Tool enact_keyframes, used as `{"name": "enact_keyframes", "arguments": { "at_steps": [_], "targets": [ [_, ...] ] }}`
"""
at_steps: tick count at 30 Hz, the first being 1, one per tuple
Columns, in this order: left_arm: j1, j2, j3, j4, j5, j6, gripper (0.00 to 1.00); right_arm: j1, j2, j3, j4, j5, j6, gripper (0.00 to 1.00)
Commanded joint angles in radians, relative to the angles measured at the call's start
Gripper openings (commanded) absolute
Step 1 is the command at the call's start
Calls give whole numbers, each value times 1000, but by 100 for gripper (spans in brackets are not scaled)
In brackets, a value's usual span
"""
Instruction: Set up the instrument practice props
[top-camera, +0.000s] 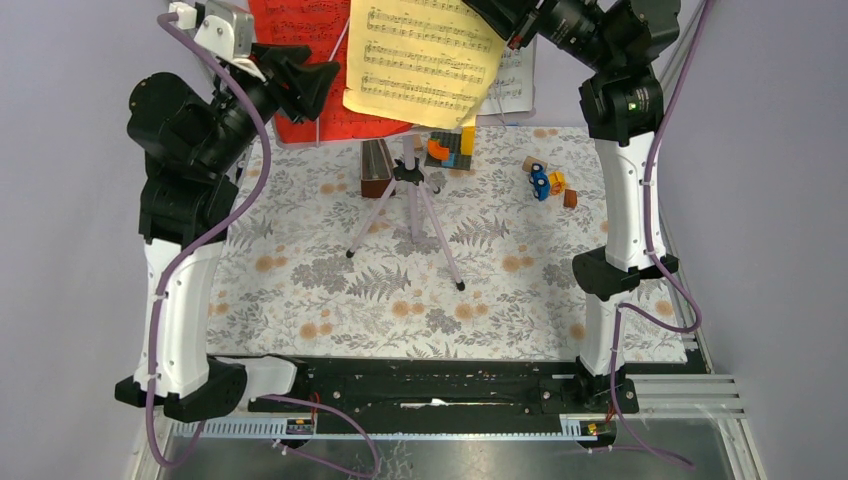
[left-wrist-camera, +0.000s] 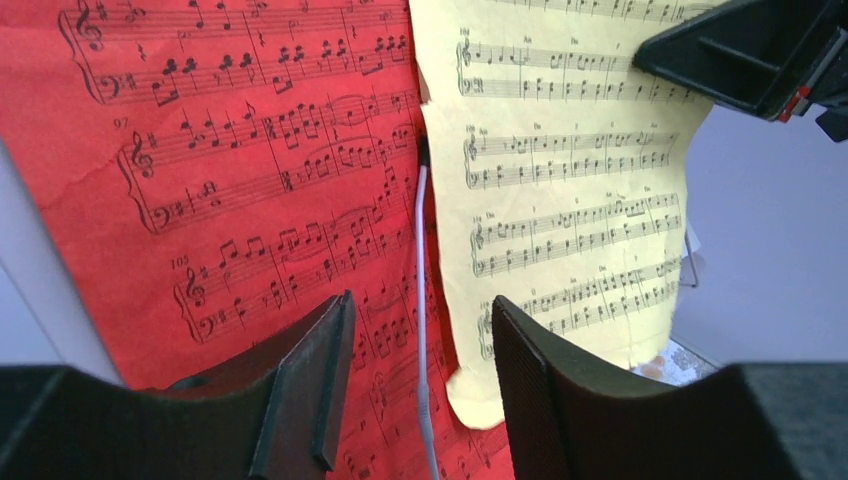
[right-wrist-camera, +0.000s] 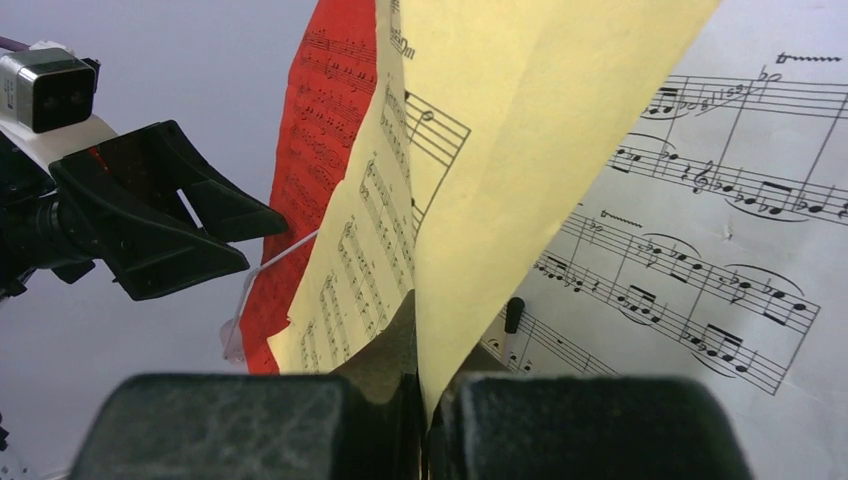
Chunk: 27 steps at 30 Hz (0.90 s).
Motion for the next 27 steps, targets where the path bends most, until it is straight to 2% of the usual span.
{"name": "enact_keyframes", "arguments": {
  "at_steps": [1,9,24,27],
  "targets": [
    [4,17,50,104,0,-52,55,7,-18,34,-26,48,-48,0],
    [3,35,52,129,-9,-73,47,7,-33,30,-43,57,-64,0],
    [-6,68,39,140,-28,-64,46,7,-58,22,-59,59,-95,0],
    [-10,67,34,140,-29,-61,42,7,-58,15,-59,58,-95,0]
  ]
}}
